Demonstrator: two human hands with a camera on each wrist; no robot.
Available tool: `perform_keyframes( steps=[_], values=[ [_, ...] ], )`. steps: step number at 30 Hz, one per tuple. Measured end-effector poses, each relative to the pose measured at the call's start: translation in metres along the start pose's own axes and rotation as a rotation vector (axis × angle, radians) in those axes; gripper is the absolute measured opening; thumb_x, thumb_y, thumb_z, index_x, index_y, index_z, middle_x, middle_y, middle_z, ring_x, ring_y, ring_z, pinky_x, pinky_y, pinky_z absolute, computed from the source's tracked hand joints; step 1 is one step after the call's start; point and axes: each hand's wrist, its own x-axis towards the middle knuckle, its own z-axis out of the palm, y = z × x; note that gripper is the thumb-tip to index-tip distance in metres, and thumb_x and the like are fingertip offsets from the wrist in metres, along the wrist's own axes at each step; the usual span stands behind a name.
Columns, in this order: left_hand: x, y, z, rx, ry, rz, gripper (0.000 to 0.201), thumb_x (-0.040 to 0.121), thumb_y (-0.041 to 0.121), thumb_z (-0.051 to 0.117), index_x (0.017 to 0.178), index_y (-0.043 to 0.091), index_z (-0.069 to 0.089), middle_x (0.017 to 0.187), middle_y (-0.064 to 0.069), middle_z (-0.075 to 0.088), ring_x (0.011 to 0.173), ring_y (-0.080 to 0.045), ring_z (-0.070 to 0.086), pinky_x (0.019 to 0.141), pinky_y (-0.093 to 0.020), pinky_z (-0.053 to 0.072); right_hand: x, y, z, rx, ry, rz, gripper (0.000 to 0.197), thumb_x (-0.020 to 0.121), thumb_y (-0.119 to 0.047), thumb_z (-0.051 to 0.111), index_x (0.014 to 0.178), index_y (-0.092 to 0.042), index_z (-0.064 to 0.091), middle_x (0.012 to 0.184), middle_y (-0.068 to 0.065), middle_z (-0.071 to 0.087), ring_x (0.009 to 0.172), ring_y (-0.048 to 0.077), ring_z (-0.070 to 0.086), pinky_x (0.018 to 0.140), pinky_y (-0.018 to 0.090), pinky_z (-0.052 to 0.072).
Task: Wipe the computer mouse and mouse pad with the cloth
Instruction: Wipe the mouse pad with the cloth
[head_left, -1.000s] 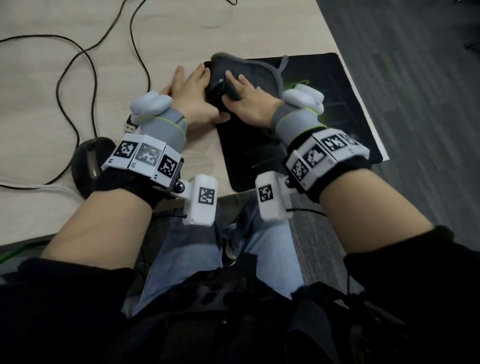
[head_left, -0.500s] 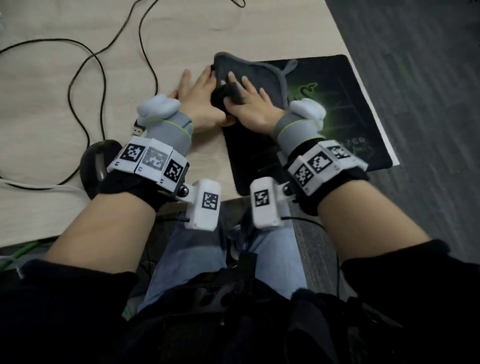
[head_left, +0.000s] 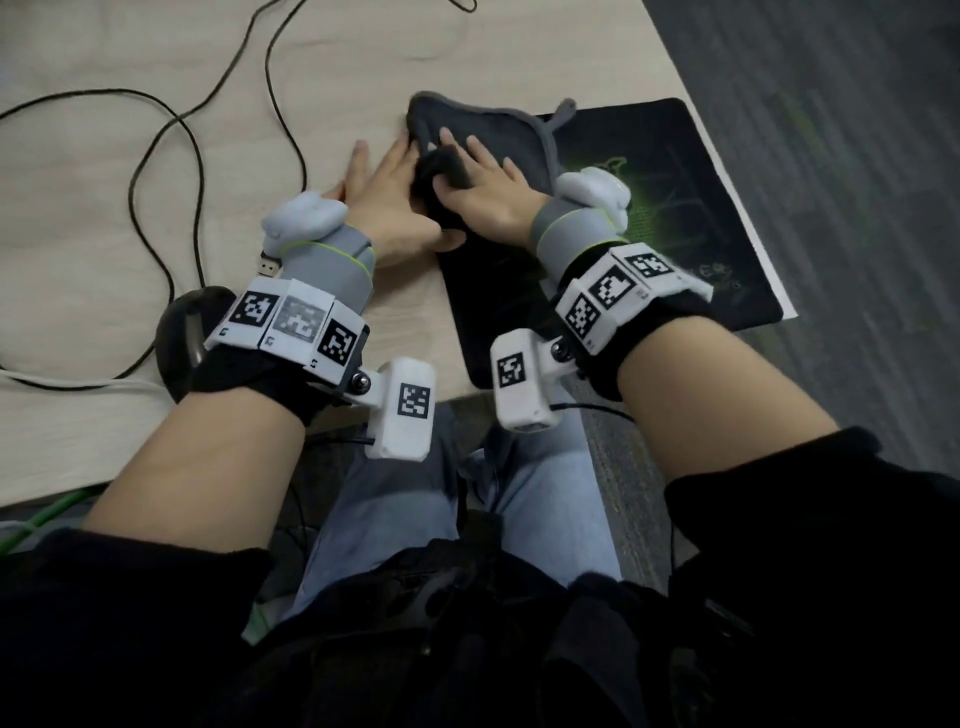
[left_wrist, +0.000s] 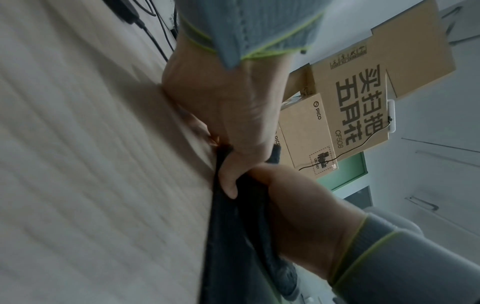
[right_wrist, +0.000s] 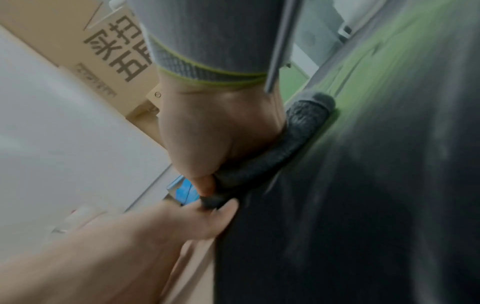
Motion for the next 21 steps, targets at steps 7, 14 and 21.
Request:
perform_keyframes(
  steps=[7, 14, 21],
  values=[
    [0.003, -0.004, 0.006, 0.063, -0.014, -0.036, 0.091, 0.083, 0.053, 0.058, 0.15, 0.03, 0.001, 0.159, 0.016, -0.006, 0.146, -0.021, -0.017, 0.117, -0.046, 0.002, -0.008, 0.074, -0.04, 0.106, 0.181, 0.29, 0.057, 0.101, -0.037, 0.025, 0.15, -0.022, 0.0, 0.161, 0.003, -0.001, 0.149, 0.02, -0.003, 0.12, 0.034, -0.001],
    [0.007, -0.005, 0.006, 0.044, 0.009, -0.007, 0.094, 0.081, 0.049, 0.062, 0.151, 0.028, 0.004, 0.159, 0.012, -0.004, 0.146, -0.024, -0.016, 0.118, -0.044, 0.001, -0.007, 0.026, -0.006, 0.048, 0.067, 0.083, 0.06, 0.1, -0.037, 0.03, 0.151, -0.022, 0.003, 0.161, -0.004, -0.002, 0.148, 0.01, -0.007, 0.12, 0.035, -0.006],
    [0.003, -0.004, 0.003, 0.062, -0.002, -0.009, 0.092, 0.083, 0.049, 0.06, 0.151, 0.027, 0.003, 0.16, 0.011, -0.005, 0.147, -0.02, -0.016, 0.118, -0.039, -0.002, -0.017, 0.027, -0.019, 0.178, 0.043, 0.118, 0.057, 0.102, -0.035, 0.027, 0.151, -0.022, 0.001, 0.161, 0.002, -0.002, 0.148, 0.019, -0.005, 0.116, 0.025, 0.0]
  ],
)
